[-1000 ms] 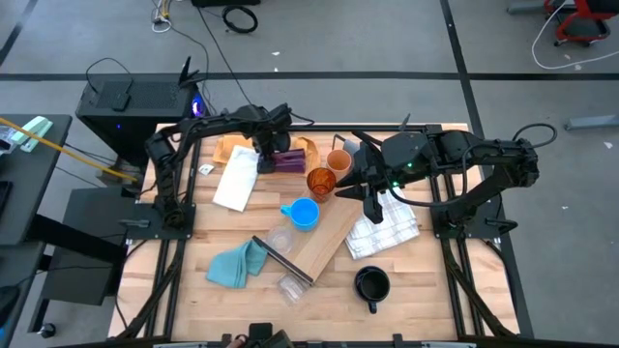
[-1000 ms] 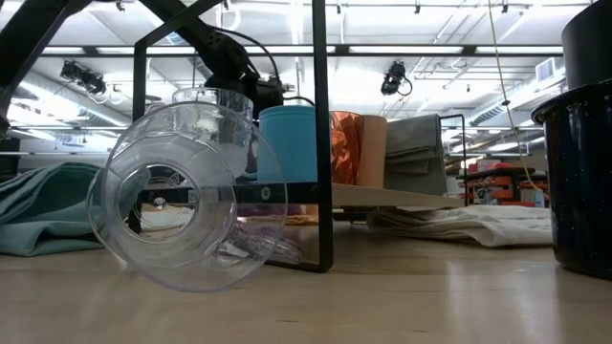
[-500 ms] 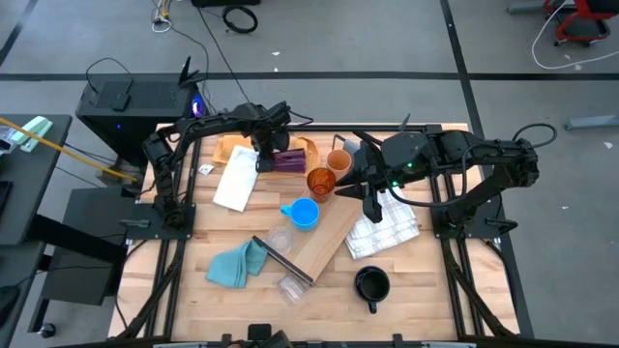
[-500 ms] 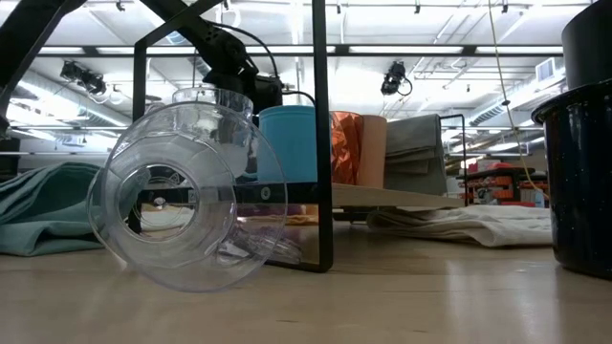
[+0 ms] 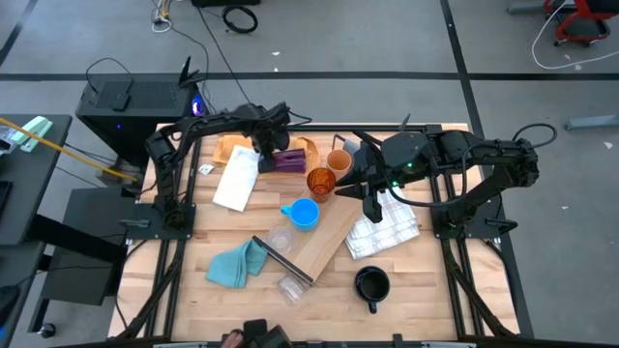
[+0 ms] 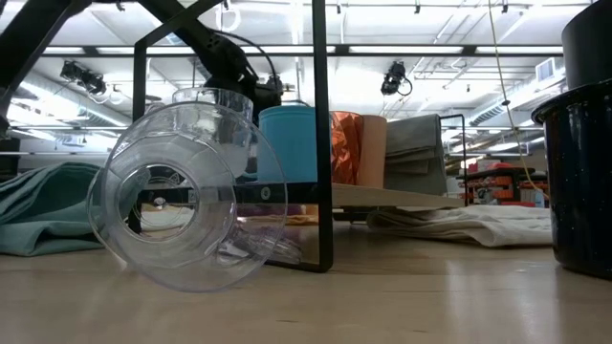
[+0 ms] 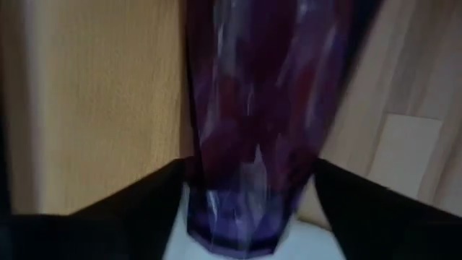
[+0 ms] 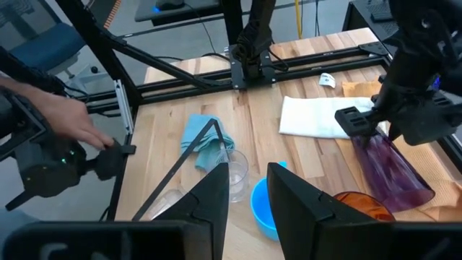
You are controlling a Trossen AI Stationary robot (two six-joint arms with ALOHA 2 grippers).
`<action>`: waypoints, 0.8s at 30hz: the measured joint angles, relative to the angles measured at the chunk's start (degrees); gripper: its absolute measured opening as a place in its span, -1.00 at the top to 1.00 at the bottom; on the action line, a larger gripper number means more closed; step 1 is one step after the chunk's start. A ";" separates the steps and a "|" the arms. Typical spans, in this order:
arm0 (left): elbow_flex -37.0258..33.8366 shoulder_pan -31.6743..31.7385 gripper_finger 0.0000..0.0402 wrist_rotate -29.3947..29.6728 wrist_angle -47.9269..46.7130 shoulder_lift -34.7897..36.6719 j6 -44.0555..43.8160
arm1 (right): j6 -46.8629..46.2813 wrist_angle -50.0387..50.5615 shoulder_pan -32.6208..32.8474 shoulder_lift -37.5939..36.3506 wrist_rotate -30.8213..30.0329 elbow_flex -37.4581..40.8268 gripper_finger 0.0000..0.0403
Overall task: Stack small to large cups/mugs on shelf
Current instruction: Put the violet glass on the shelf
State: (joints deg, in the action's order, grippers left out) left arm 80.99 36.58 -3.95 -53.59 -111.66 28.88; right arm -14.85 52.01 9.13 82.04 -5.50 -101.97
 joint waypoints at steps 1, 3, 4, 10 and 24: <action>-0.04 0.19 -0.67 -0.17 0.16 -0.08 -0.09 | 0.00 0.00 0.00 0.00 0.00 0.00 0.49; -0.32 0.43 -0.88 0.44 0.89 -0.53 -0.61 | 0.00 -0.01 0.00 0.00 -0.01 0.00 0.49; -0.49 0.45 -0.93 0.64 1.02 -0.76 -0.72 | 0.00 0.00 0.00 0.00 0.00 0.00 0.49; -0.11 0.39 -0.81 0.77 2.85 -1.24 -0.91 | 0.00 0.00 0.00 0.00 0.00 0.00 0.49; 0.09 0.21 -0.64 0.73 2.81 -1.64 0.49 | 0.35 0.04 -1.64 0.00 -0.03 0.00 0.50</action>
State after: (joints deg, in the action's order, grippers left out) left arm 81.08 36.80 -3.22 -50.77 -113.30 29.36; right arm -14.50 52.05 7.49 82.04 -5.53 -101.97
